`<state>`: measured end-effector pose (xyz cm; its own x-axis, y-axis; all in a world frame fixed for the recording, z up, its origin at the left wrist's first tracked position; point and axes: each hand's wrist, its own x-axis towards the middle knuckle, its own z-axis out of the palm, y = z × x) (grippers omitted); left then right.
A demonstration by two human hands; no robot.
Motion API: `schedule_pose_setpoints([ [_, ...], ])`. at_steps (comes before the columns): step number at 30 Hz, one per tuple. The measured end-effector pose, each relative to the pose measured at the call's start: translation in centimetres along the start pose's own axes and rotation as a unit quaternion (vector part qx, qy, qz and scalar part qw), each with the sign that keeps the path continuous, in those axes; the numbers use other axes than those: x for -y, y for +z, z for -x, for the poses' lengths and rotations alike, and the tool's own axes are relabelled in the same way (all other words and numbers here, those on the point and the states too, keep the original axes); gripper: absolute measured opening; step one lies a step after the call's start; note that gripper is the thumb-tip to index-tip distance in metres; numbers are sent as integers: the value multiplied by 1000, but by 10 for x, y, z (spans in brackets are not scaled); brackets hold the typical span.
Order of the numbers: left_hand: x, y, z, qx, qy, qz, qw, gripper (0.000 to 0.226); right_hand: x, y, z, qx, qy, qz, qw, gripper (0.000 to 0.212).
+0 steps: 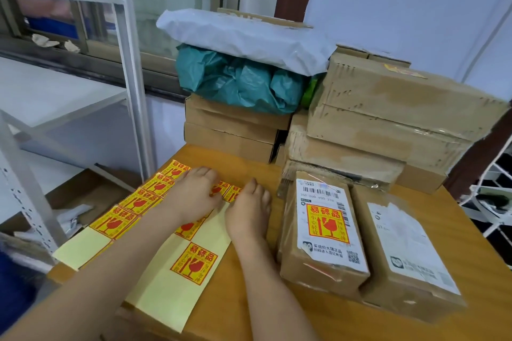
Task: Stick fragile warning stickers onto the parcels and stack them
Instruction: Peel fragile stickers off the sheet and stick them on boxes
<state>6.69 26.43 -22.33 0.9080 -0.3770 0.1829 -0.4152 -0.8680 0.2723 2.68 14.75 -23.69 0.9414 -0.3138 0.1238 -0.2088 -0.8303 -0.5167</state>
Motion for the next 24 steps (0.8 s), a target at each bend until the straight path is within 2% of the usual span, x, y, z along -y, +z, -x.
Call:
schedule_pose_setpoints([
  [3, 0, 11, -1, 1, -5, 37, 999, 53, -1, -3, 1, -3, -11, 4, 1000, 55],
  [5, 2, 19, 2, -2, -9, 47, 999, 61, 0, -5, 3, -1, -17, 2, 1000, 55],
  [16, 1, 16, 5, -4, 18, 51, 999, 64, 0, -4, -2, -58, -9, -20, 998, 46],
  [24, 2, 17, 5, 19, 11, 36, 999, 72, -2, -2, -3, -57, -12, -28, 998, 42],
])
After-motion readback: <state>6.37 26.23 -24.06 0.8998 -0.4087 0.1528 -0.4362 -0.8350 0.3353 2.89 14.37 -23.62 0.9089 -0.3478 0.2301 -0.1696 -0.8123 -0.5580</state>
